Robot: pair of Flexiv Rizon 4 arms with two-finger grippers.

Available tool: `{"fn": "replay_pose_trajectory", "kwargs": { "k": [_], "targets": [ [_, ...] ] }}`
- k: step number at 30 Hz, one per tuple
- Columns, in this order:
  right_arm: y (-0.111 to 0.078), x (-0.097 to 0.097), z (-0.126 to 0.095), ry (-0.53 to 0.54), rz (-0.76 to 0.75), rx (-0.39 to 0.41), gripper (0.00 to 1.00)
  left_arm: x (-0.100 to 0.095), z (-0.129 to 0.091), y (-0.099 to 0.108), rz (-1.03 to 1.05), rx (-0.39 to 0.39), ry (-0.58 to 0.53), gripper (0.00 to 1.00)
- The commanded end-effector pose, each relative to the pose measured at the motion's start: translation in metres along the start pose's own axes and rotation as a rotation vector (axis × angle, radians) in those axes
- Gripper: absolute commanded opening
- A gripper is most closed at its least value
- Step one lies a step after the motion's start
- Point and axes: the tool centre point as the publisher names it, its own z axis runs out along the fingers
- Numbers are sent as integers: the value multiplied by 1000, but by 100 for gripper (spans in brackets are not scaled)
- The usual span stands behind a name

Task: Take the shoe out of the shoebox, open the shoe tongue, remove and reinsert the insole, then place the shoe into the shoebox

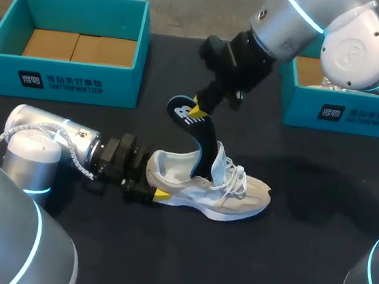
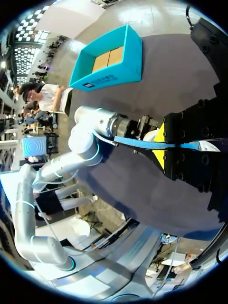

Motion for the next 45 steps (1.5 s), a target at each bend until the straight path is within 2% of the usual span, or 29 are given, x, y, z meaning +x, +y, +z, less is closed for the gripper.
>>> {"fn": "replay_pose_trajectory", "kwargs": {
  "k": [1,5,7,13,15,16,19,27,35,45],
  "targets": [
    [0,0,1,-2,-1,1,0,0,0,1,0,0,-1,0],
    [1,0,-1,-3,-11,-15,0,0,0,1,0,0,-1,0],
    [10,-2,-16,-6,-24,-57,0,0,0,1,0,0,-1,0],
    [32,-1,-52,8,-25,-98,0,0,0,1,0,0,-1,0],
    [34,-1,-56,9,-26,-98,0,0,0,1,0,0,-1,0],
    [38,-1,-70,15,-19,-123,0,0,0,1,0,0,-1,0],
    [41,-1,-86,10,21,-151,0,0,0,1,0,0,-1,0],
    [47,9,-115,-37,131,-206,0,0,0,1,0,0,-1,0],
    [47,26,-144,-58,242,-367,0,0,0,1,0,0,-1,0],
    [47,26,-144,-58,242,-367,0,0,0,1,0,0,-1,0]
  ]
}}
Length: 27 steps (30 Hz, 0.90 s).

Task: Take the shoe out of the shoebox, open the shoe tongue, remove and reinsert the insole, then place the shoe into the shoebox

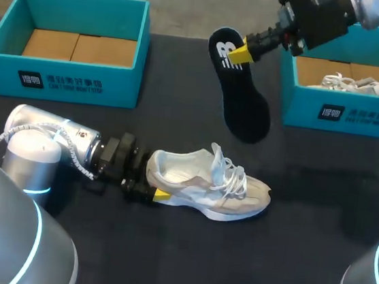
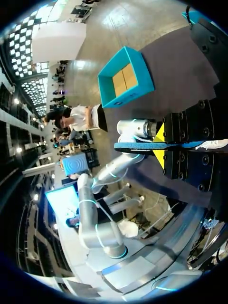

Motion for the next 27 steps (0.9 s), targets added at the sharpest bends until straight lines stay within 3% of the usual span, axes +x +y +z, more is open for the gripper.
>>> {"fn": "replay_pose_trajectory", "kwargs": {
  "k": [1,7,10,16,27],
  "targets": [
    [-1,1,2,-4,0,-5,0,0,0,1,0,0,-1,0],
    [-1,1,2,-4,0,-5,0,0,0,1,0,0,-1,0],
    [15,9,-23,20,4,-162,0,0,0,1,0,0,-1,0],
    [44,31,-59,-8,15,-241,0,0,0,1,0,0,-1,0],
    [67,54,-98,-30,179,-235,0,0,0,1,0,0,-1,0]
  ]
}}
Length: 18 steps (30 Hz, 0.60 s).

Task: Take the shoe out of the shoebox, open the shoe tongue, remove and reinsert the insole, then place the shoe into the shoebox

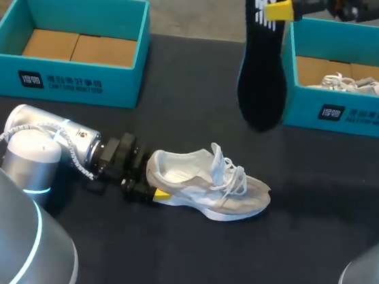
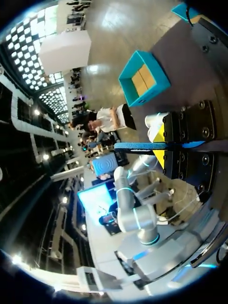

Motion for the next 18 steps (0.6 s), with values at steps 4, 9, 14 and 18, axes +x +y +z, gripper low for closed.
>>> {"fn": "replay_pose_trajectory", "kwargs": {
  "k": [4,9,14,18],
  "targets": [
    [17,20,-24,-57,102,30,0,0,0,1,0,0,-1,0],
    [27,29,-38,-56,131,31,0,0,0,1,0,0,-1,0],
    [27,29,-38,-56,131,31,0,0,0,1,0,0,-1,0],
    [27,29,-38,-56,131,31,0,0,0,1,0,0,-1,0]
  ]
}}
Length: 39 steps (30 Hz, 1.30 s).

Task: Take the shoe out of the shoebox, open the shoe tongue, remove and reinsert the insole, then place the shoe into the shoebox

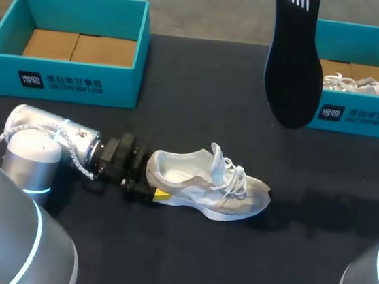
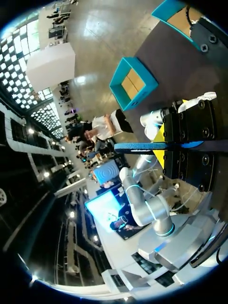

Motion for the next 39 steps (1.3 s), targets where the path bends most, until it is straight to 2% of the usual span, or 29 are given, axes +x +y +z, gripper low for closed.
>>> {"fn": "replay_pose_trajectory", "kwargs": {
  "k": [1,7,9,14,16,17,23,27,29,30,32,33,39],
  "targets": [
    [1,-2,2,2,0,3,0,0,0,1,0,0,-1,0],
    [1,-2,2,2,0,3,0,0,0,1,0,0,-1,0],
    [7,5,-5,39,45,-76,0,0,0,1,0,0,-1,0],
    [15,31,-25,37,151,-184,0,0,0,1,0,0,-1,0],
    [16,37,-29,24,173,-186,0,0,0,1,0,0,-1,0],
    [18,46,-33,10,192,-209,0,0,0,1,0,0,-1,0],
    [24,79,-41,-21,209,-240,0,0,0,1,0,0,-1,0],
    [21,100,-42,-31,201,-250,0,0,0,1,0,0,-1,0],
    [20,102,-41,-31,203,-250,0,0,0,1,0,0,-1,0],
    [19,112,-41,-32,220,-244,0,0,0,1,0,0,-1,0],
    [18,114,-41,-35,228,-240,0,0,0,1,0,0,-1,0],
    [18,123,-42,-39,264,-251,0,0,0,1,0,0,-1,0],
    [17,126,-43,-51,287,-252,0,0,0,1,0,0,-1,0]
  ]
}}
